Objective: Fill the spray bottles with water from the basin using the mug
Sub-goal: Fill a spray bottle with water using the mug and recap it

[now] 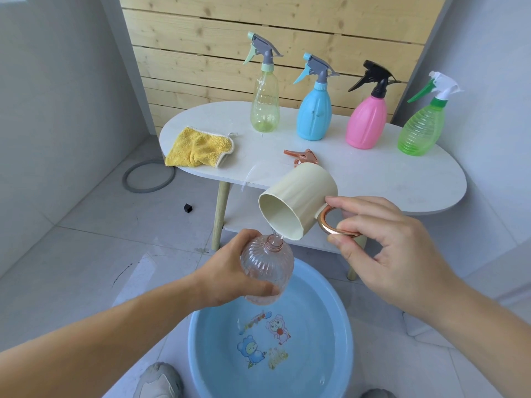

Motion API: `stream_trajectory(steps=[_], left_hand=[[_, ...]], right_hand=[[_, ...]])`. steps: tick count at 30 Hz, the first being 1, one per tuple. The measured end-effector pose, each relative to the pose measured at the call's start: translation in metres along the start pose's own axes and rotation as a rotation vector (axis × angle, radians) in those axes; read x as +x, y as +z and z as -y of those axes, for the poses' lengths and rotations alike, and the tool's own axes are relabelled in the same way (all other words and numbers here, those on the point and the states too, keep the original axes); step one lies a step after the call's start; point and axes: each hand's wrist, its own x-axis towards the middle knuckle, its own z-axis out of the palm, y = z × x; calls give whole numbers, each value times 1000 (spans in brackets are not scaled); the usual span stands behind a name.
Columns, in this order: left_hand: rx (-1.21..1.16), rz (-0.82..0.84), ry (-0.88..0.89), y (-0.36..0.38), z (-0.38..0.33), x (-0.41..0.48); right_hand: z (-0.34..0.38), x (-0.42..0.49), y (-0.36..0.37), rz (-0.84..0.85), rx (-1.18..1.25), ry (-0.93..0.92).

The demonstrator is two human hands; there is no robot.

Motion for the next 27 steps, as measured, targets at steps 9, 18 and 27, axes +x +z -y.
stream_trajectory(steps=[9, 18, 27], left_hand=[[-11, -9, -5, 1, -1, -1], [-32, -22, -6, 1, -2, -2], [-56, -42, -28, 0, 3, -6]], right_hand=[[-1, 0, 3, 15, -91, -125], [-3, 0, 9, 13, -112, -196], [-11, -12, 35, -16, 360, 646]])
